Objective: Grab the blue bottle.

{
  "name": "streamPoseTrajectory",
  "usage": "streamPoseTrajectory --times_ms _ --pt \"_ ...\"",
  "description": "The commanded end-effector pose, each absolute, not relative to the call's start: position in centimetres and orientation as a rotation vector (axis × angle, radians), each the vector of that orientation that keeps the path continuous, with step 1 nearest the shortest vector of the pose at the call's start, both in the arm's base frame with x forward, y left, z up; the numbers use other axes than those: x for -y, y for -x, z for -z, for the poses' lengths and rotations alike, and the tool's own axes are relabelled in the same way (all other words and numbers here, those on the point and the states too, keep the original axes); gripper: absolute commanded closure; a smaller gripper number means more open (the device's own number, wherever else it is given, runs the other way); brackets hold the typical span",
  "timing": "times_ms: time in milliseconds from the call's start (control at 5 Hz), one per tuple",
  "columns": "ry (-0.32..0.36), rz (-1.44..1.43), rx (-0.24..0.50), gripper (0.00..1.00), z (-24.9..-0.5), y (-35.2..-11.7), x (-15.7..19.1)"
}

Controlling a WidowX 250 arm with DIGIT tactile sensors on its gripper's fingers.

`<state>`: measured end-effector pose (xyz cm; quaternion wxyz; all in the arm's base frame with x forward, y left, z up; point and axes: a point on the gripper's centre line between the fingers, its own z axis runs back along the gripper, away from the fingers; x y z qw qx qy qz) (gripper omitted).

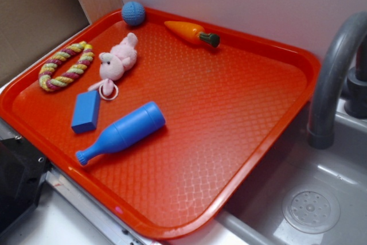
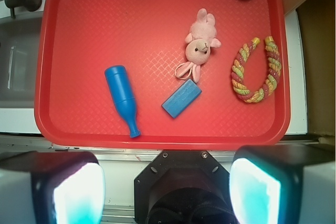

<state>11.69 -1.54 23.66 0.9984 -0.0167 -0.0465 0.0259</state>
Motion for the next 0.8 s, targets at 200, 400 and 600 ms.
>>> streamPoseTrajectory --times_ms 200,400,600 --pt "0.035 0.030 0.164 0.00 -22.2 -13.9 2.5" --pt "0.027 0.136 0.219 0.00 -20.3 -15.9 4.7" --pt "0.054 0.244 0.219 0.00 -18.0 -17.2 6.9"
